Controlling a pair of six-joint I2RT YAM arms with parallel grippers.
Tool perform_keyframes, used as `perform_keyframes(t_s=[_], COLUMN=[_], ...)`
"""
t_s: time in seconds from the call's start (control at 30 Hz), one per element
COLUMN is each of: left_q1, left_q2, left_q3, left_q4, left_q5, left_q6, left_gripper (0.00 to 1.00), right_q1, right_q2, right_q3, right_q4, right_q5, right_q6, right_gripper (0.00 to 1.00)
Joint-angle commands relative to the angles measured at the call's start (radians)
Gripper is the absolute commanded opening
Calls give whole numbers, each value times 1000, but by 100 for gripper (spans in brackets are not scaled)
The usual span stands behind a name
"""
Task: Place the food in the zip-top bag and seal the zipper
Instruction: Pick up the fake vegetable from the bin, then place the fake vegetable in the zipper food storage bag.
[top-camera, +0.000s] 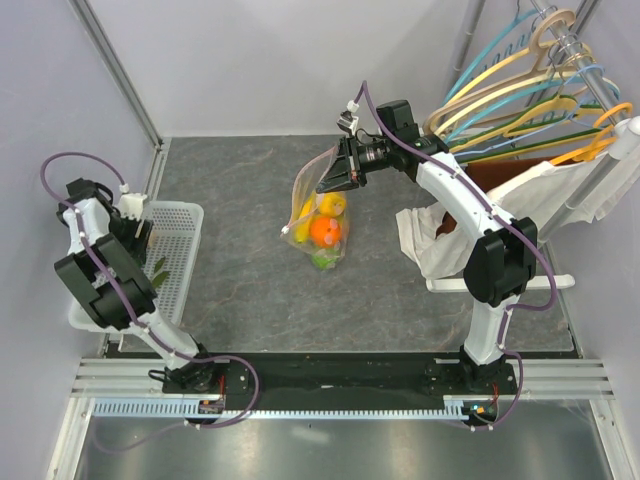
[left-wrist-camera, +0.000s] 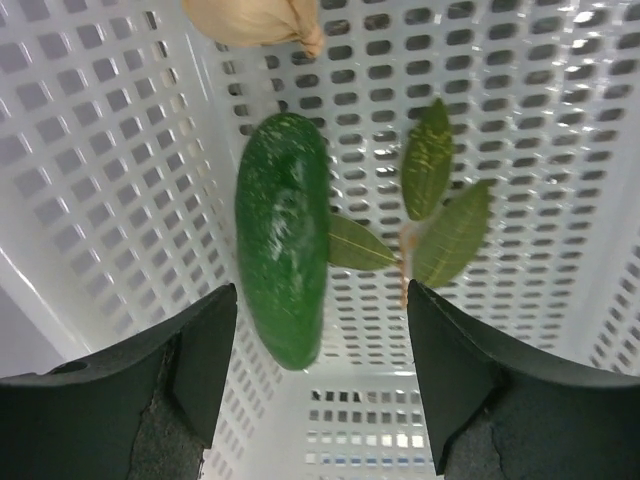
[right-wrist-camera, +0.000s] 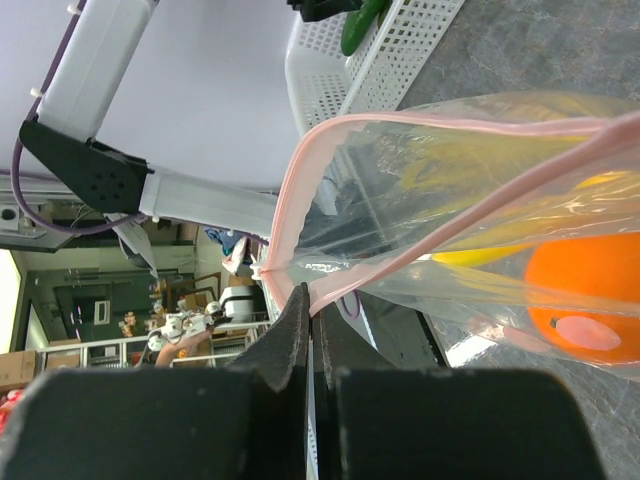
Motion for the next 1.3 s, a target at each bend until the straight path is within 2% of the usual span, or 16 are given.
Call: perform_keyframes(t_s=[0.0,0.3,0.6,0.77,0.87,0.9,0.97,1.0,1.07,1.1,1.17,1.2,1.23,1.27], left_q1=[5,2,-18,-37,-64,-89,-128,-171,-217,-270,-345,-434,-483,-531], left_q2=[51,137,156,88,33,-5,-31,-51,-76,-106,-146,-182,-247,-289], left_q3=[5,-10,-48,13,175,286,420,561,683,776,801,759,711,659], left_q4=[91,109,103,23,-134,-220,-317,-389,-406,-396,-238,-140,69,198], left_q5=[-77,-77,-28,48,208,312,422,558,697,825,938,961,980,986], left_q6=[82,74,53,33,-7,-40,-71,-108,-189,-305,-466,-630,-706,-772], left_gripper=[74,72,63,39,29,28,26,24,20,16,16,19,22,25], right_q1=[4,4,3,4,6,6,4,3,9,9,12,14,15,18], right_q2=[-26,-17,-18,-15,-15,-14,-12,-10,-9,-9,-7,-7,-7,-7], right_q3=[23,21,17,24,18,17,12,12,18,21,29,34,35,37], right_q4=[9,9,1,-2,-1,-2,-1,-2,-2,-2,-2,-1,-2,-1], right_q5=[-19,-15,-15,-15,-13,-13,-12,-12,-10,-9,-10,-10,-10,-10], right_q6=[-24,-22,-28,-27,-27,-28,-27,-27,-27,-27,-28,-28,-30,-28], right_gripper=[0,0,0,0,0,0,0,0,0,0,0,0,0,0])
